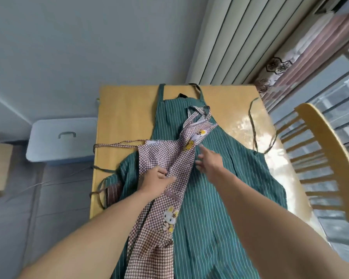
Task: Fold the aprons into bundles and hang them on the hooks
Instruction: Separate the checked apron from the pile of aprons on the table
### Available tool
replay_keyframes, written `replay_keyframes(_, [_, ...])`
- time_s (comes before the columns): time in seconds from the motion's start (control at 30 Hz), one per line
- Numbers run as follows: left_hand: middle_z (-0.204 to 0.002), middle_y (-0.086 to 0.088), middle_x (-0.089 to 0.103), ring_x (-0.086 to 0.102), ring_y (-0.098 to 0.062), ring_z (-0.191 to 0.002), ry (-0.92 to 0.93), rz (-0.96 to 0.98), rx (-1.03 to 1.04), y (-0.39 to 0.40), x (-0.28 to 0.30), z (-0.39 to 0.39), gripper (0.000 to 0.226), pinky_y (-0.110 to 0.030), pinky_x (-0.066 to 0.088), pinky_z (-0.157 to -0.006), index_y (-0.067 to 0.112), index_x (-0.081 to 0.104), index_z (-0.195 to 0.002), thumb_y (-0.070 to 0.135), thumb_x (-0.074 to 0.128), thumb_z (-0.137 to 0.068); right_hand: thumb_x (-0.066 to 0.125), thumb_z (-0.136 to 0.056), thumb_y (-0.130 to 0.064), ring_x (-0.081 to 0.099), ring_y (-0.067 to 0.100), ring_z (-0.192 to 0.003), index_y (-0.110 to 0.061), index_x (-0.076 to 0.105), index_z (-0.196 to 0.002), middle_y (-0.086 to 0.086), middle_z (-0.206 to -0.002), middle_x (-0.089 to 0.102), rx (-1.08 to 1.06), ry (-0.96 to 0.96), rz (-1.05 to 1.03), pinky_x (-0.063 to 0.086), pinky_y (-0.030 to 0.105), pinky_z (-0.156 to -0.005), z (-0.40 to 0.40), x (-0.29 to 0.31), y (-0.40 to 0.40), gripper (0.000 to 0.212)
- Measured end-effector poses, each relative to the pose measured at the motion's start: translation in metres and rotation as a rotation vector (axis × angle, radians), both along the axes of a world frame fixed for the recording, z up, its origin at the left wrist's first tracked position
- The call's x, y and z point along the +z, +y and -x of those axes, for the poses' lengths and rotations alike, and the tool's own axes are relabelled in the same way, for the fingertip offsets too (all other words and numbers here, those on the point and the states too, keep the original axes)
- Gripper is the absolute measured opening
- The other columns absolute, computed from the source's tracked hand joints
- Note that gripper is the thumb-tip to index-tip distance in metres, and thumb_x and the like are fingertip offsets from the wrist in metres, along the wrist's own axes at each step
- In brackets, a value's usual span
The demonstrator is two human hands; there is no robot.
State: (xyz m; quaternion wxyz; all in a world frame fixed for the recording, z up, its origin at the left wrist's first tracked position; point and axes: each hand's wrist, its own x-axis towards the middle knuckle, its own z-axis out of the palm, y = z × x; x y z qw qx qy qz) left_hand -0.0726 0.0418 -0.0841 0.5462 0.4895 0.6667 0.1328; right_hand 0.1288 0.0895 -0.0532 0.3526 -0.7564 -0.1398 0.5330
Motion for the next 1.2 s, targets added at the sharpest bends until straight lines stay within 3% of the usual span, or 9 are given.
replay_keyframes(0.2, [-0.111, 0.008, 0.064, 0.063, -0.014, -0.102, 0.023, 0.01, -0.075, 0.044, -0.003, -0.023, 0.069, -0.029, 0.049, -0.083, 0.034, 0.047, -0.125, 0.064, 0.079, -0.072, 0.072, -0.092, -0.033, 0.056, 0.016, -0.067, -0.005, 0.062, -0.093, 0.003, -0.078, 0.06, -0.031, -0.004, 0.093, 0.048, 0.028, -0.059, -0.007, 0.0, 0.092, 0.03])
replay_keyframes(0.33, [-0.1, 0.006, 0.071, 0.068, -0.015, -0.096, -0.073, -0.01, -0.004, 0.063, -0.009, -0.035, 0.043, -0.031, 0.055, -0.087, 0.021, 0.067, -0.109, 0.051, 0.079, -0.08, 0.063, -0.097, -0.032, 0.056, 0.013, -0.068, -0.013, 0.063, -0.091, -0.004, -0.075, 0.061, -0.073, -0.425, -0.328, 0.046, 0.032, -0.066, 0.009, 0.008, 0.107, 0.02])
replay_keyframes(0.43, [-0.096, 0.001, 0.071, 0.067, -0.017, -0.09, -0.134, -0.146, 0.174, 0.062, -0.002, -0.036, 0.016, -0.016, 0.047, -0.069, 0.014, 0.068, -0.098, 0.03, 0.064, -0.098, 0.061, -0.099, -0.038, 0.058, -0.001, -0.064, -0.02, 0.063, -0.094, -0.011, -0.076, 0.063, 0.138, -0.57, -0.577, 0.049, 0.018, -0.064, 0.033, 0.023, 0.111, 0.019])
replay_keyframes(0.5, [-0.093, -0.005, 0.068, 0.061, -0.018, -0.082, -0.176, -0.171, 0.295, 0.06, 0.001, -0.03, 0.019, -0.019, 0.043, -0.064, 0.01, 0.063, -0.093, 0.024, 0.055, -0.103, 0.058, -0.099, -0.049, 0.065, -0.005, -0.081, -0.022, 0.066, -0.117, -0.01, -0.098, 0.071, 0.423, -0.453, -0.569, 0.055, 0.016, -0.074, 0.046, 0.025, 0.118, 0.034])
replay_keyframes(0.57, [-0.09, -0.009, 0.063, 0.058, -0.024, -0.085, -0.222, -0.113, 0.482, 0.059, -0.003, -0.016, 0.024, -0.032, 0.043, -0.071, 0.014, 0.057, -0.082, 0.026, 0.05, -0.101, 0.05, -0.098, -0.062, 0.06, 0.01, -0.12, -0.027, 0.056, -0.14, -0.001, -0.134, 0.064, 0.716, -0.505, -0.524, 0.051, 0.035, -0.101, 0.053, 0.016, 0.124, 0.055])
replay_keyframes(0.7, [-0.114, -0.011, 0.067, 0.062, -0.034, -0.107, -0.324, 0.097, 0.741, 0.055, -0.013, 0.019, 0.025, -0.05, 0.049, -0.095, 0.029, 0.063, -0.073, 0.046, 0.046, -0.079, 0.061, -0.099, -0.042, 0.04, 0.025, -0.141, -0.023, 0.044, -0.152, 0.006, -0.152, 0.043, 0.861, -0.686, -0.335, 0.037, 0.044, -0.117, 0.047, -0.009, 0.111, 0.059])
replay_keyframes(0.87, [-0.127, 0.002, 0.069, 0.062, -0.023, -0.119, -0.487, 0.376, 0.424, 0.062, -0.014, 0.039, 0.061, -0.054, 0.042, -0.107, 0.025, 0.067, -0.126, 0.063, 0.071, -0.078, 0.069, -0.091, -0.052, 0.061, 0.023, -0.114, -0.014, 0.044, -0.142, 0.006, -0.135, 0.057, 0.601, -0.57, -0.079, 0.052, 0.039, -0.093, 0.047, -0.018, 0.09, 0.069])
replay_keyframes(1.03, [-0.116, 0.004, 0.074, 0.07, -0.014, -0.103, -0.171, 0.103, 0.247, 0.053, -0.018, 0.045, 0.035, -0.039, 0.057, -0.094, 0.016, 0.068, -0.121, 0.034, 0.073, -0.091, 0.073, -0.086, -0.057, 0.066, 0.013, -0.07, -0.006, 0.065, -0.098, 0.0, -0.089, 0.07, 0.8, -0.416, 0.215, 0.053, 0.026, -0.057, 0.049, -0.023, 0.085, 0.053])
replay_keyframes(1.2, [-0.118, 0.008, 0.072, 0.069, -0.012, -0.104, -0.126, 0.055, 0.284, 0.042, -0.021, 0.053, 0.054, -0.039, 0.058, -0.092, 0.021, 0.068, -0.118, 0.063, 0.069, -0.084, 0.068, -0.096, -0.035, 0.061, 0.006, -0.067, -0.011, 0.063, -0.094, 0.0, -0.095, 0.07, 0.664, -0.356, 0.069, 0.043, 0.018, -0.05, 0.054, -0.03, 0.079, 0.024])
